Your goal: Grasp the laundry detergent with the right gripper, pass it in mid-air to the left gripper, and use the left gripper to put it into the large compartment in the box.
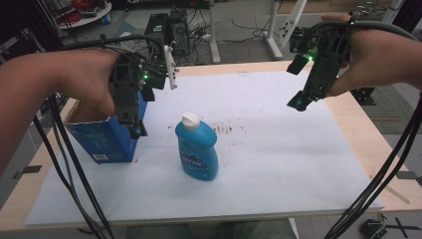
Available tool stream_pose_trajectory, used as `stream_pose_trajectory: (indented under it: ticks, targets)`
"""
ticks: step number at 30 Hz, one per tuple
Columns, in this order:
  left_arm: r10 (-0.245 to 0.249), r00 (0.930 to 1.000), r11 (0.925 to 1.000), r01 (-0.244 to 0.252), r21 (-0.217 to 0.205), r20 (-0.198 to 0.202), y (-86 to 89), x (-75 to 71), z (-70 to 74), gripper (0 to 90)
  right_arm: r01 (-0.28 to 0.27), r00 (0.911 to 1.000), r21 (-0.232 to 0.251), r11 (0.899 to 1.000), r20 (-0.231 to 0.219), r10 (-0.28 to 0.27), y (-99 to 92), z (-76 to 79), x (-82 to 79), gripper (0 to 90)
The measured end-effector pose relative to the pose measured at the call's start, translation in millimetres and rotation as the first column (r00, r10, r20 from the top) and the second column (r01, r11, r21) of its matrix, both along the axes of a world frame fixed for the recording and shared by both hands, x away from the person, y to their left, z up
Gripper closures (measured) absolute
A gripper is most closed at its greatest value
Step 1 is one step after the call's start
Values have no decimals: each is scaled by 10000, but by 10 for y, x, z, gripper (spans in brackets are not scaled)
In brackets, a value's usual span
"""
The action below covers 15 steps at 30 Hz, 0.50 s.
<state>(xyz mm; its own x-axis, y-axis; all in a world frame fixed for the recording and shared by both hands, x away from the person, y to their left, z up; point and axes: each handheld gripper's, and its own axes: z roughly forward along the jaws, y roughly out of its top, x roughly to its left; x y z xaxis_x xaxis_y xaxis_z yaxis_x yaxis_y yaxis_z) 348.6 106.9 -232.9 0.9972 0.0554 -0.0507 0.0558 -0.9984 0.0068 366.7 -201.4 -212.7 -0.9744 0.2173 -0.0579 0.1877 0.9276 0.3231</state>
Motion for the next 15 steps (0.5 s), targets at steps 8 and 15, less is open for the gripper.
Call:
stream_pose_trajectory:
  ticks: [8, 15]
  targets:
    - [41, 10000, 10000, -41, 10, 15, 28, 4, 4, 17, 309, 9987, 1053, 9940, -425, -266, -6, -130, -45, 9]
    - [66, 10000, 10000, -66, -14, 5, 44, 7, 7, 17, 415, 9970, 1657, 9853, -707, -301, 49, -281, -112, 9]
